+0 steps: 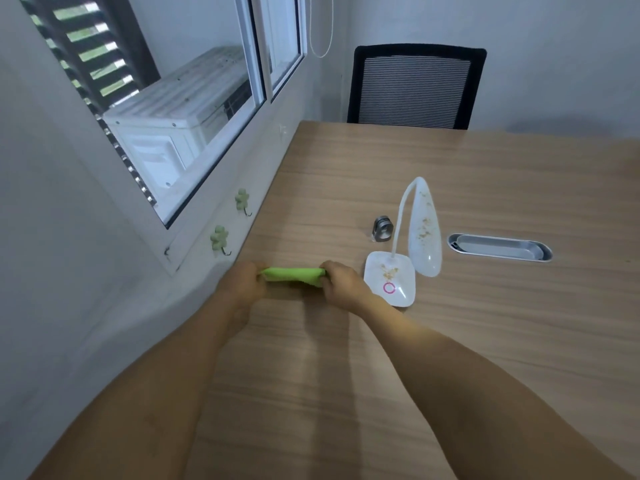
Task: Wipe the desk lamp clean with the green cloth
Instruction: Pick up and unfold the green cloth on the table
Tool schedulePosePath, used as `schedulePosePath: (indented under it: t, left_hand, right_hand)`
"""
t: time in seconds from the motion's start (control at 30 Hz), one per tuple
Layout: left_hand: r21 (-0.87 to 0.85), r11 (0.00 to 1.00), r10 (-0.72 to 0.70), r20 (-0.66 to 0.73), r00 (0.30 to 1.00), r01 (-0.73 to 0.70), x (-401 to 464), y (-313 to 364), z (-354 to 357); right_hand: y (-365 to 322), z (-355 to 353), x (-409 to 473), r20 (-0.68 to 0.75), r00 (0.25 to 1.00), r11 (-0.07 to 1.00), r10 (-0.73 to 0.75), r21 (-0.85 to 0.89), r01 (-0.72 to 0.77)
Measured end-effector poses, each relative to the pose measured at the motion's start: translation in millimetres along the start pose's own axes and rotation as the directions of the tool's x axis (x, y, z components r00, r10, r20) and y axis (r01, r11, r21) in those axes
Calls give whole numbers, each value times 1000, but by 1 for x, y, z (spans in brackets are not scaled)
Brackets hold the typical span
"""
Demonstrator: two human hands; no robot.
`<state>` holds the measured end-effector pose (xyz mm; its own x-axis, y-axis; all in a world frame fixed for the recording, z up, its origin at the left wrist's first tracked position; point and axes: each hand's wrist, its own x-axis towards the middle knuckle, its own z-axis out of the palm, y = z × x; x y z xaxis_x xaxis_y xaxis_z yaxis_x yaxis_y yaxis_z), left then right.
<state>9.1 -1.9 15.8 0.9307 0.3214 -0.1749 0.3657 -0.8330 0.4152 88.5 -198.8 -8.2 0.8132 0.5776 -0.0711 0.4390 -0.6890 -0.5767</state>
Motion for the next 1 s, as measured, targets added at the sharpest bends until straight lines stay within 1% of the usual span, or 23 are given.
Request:
schedulePosePath:
  t: [0.1, 0.17, 0.23, 0.3, 0.4, 0.43, 0.47, 0.53, 0.57, 0.63, 0.7, 0.8, 0.87, 0.93, 1.0]
  left_hand:
    - [-124, 992, -38, -8, 999, 36, -7, 17, -13]
    - [-219, 973, -75, -17, 997, 69, -10, 23, -15]
    - [-292, 951, -102, 20, 995, 103, -15, 29, -14]
    - [-405, 901, -135, 81, 988, 156, -22, 37, -10]
    - [-546, 802, -183, 160, 970, 242, -31, 51, 0]
    - [-572, 776, -187, 194, 963, 266, -35, 56, 2]
    - [-590, 754, -185, 228, 956, 287, -39, 61, 5]
    - [-628, 704, -194, 279, 940, 332, -43, 68, 12]
    - [-644, 679, -197, 300, 933, 351, -44, 71, 15]
    - [-669, 640, -196, 334, 922, 379, -46, 77, 23]
    - [-696, 596, -201, 355, 913, 402, -47, 83, 31]
    - [-742, 513, -182, 397, 900, 431, -50, 92, 42]
    - [-755, 470, -158, 437, 885, 457, -52, 96, 48]
    - [-759, 440, -143, 468, 872, 479, -53, 99, 53]
    - [-773, 407, -132, 477, 869, 486, -53, 102, 58]
  right_hand:
    - [-3, -7, -13, -80, 994, 991, 70, 121, -60]
    - [-4, -13, -26, -116, 980, 966, 162, 221, -134]
    - [-2, -16, -40, -127, 957, 912, 262, 358, -202]
    - [2, -20, -52, -101, 928, 810, 358, 528, -255]
    - [12, -25, -65, -19, 862, 616, 507, 708, -347]
    - [16, -28, -70, 38, 837, 529, 546, 759, -380]
    - [20, -31, -76, 112, 826, 421, 552, 817, -393]
    - [27, -37, -87, 234, 849, 206, 473, 908, -365]
    - [30, -39, -94, 261, 863, 109, 434, 935, -337]
    - [35, -42, -105, 264, 870, -64, 417, 963, -262]
    - [37, -41, -109, 238, 859, -173, 452, 969, -177]
    - [34, -37, -116, 211, 821, -247, 531, 965, -89]
    - [31, -38, -118, 208, 804, -295, 557, 955, -42]
    - [25, -39, -122, 212, 831, -271, 515, 959, -77]
    - [15, -39, -126, 240, 871, -193, 429, 966, -172]
